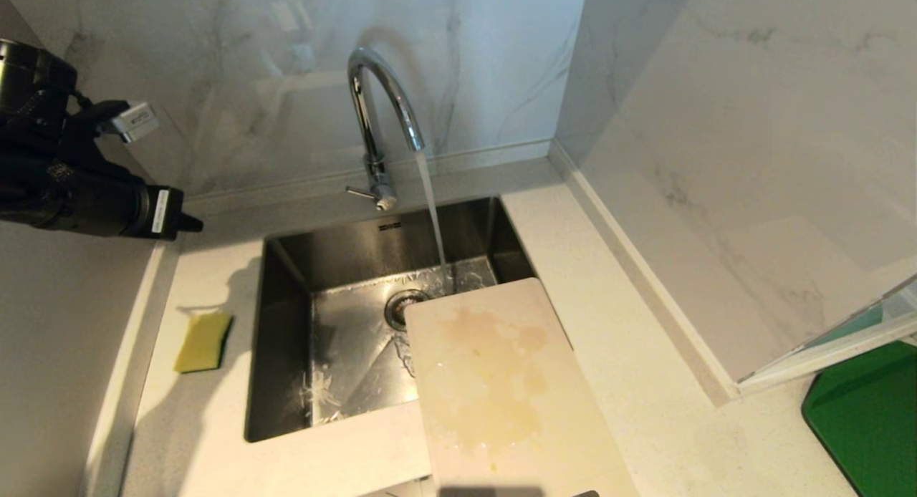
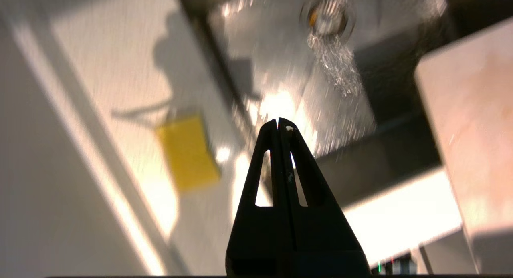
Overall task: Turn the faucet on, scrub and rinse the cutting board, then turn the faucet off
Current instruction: Pick up the cleaning cloth
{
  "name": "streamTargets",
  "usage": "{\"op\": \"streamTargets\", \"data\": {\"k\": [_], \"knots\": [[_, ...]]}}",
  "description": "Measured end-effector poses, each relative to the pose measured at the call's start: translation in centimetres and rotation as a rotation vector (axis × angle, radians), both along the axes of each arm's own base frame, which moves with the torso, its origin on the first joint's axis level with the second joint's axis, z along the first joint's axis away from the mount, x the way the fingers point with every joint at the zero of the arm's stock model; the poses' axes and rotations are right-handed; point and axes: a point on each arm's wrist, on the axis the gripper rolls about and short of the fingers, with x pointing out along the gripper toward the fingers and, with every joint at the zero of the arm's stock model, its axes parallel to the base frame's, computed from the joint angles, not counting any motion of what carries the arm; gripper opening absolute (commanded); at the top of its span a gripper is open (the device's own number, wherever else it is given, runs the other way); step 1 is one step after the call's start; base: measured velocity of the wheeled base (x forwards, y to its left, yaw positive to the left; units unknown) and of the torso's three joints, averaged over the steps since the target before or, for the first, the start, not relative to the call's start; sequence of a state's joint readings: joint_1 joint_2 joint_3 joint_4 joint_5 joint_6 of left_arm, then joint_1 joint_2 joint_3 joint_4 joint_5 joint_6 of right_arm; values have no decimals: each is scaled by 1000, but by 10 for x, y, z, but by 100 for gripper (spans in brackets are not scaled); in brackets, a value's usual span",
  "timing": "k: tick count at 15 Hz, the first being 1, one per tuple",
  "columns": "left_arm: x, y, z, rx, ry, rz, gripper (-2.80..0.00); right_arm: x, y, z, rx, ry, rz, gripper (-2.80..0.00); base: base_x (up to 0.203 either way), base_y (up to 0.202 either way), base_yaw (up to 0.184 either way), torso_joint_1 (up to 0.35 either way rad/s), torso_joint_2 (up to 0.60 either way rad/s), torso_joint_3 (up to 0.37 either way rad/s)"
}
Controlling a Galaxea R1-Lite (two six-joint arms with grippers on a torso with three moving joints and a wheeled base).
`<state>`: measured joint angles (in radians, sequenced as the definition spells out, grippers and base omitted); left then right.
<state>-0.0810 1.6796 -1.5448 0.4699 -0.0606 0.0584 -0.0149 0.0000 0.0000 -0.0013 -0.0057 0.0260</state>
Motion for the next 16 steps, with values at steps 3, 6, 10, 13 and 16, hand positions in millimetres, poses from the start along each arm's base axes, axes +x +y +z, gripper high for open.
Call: {"op": "streamTargets", "data": {"k": [3,6,10,13,16], "knots": [[-17,10,-14,28,152,14,-280,0,0,0,0,0,0,-280,0,0,0,0,0,0],[-16,22,-37,33,250,49,-280,0,0,0,0,0,0,-280,0,0,0,0,0,0],[2,38,-68,33,339,101,0,0,0,0,0,0,0,-280,0,0,0,0,0,0],[24,53,-88,26,376,140,0,0,0,0,0,0,0,-280,0,0,0,0,0,0],[39,67,-105,15,418,178,0,0,0,0,0,0,0,-280,0,0,0,0,0,0]]}}
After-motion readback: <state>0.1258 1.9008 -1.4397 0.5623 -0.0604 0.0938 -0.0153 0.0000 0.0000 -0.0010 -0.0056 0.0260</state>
